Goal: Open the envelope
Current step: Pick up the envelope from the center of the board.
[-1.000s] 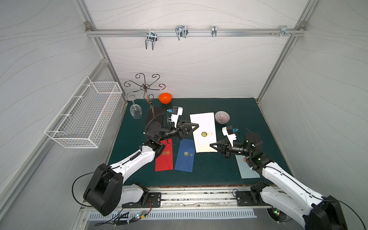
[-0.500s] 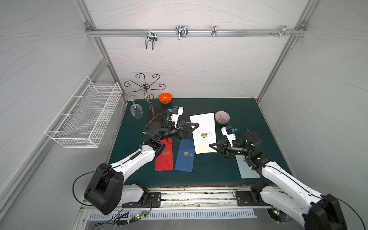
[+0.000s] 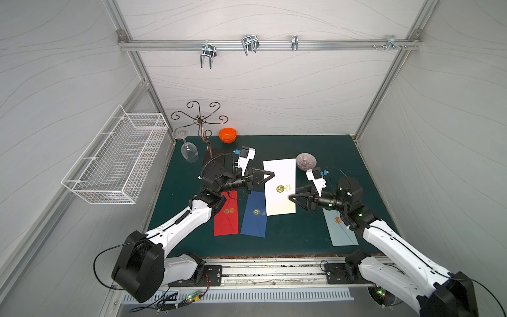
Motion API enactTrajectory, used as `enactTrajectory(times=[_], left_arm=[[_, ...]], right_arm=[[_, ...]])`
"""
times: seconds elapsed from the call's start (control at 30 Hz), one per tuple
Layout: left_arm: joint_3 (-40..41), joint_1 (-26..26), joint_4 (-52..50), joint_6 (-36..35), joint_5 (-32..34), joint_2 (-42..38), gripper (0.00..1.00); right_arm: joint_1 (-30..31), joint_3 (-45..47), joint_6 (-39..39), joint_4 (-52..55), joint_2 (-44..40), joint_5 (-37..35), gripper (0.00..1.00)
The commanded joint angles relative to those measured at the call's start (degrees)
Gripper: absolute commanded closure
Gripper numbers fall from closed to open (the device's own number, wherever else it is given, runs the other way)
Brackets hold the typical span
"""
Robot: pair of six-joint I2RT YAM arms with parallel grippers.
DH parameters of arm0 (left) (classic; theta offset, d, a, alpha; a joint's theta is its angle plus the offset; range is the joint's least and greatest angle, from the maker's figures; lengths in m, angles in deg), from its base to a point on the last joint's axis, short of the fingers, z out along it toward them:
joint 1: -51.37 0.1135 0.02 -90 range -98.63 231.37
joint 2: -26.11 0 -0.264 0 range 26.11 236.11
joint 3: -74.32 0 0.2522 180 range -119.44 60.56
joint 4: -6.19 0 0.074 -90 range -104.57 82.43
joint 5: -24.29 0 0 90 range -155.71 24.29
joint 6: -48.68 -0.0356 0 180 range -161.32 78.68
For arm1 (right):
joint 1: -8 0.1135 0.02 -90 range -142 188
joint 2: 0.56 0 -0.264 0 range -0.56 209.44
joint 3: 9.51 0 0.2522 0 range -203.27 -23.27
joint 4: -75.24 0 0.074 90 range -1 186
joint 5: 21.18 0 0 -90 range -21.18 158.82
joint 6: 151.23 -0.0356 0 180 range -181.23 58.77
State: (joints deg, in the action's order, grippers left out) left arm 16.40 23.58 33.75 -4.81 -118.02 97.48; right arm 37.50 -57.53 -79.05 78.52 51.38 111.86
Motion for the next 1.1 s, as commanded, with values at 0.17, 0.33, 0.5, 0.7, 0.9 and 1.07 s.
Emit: enactTrajectory(times=[0.17,0.33,0.5,0.7,0.9,1.07], left_arm=[[-1.13,0.27,3.35,0.86,-0.86,-1.67,1.00],[-0.72,0.19,4.66,2.32,-1.04,-1.69,1.00],[-0.35,0.25,5.17,3.26,-0.18,-1.68,1.00],[-0.22,0.20,7.17,5.12,0.11,-0.40,1.00],[-1.40,0.31,3.98,6.75,0.87,0.71,0.89],[-3.28,0.34,-0.53,8.37,-0.18,1.30,0.70]], right_arm=[[1.61,-4.45,-3.72,-5.73,5.77,1.98,0.49],[1.62,-4.67,-7.20,-10.92,8.64,4.96,0.54],[1.62,-4.59,-8.35,-13.64,8.66,9.18,0.62],[1.62,-4.14,-8.89,-14.07,8.49,10.49,0.83],[1.22,-3.18,-8.32,-12.32,7.09,6.95,0.98],[0.68,-2.59,-7.00,-9.73,5.32,3.37,1.00]])
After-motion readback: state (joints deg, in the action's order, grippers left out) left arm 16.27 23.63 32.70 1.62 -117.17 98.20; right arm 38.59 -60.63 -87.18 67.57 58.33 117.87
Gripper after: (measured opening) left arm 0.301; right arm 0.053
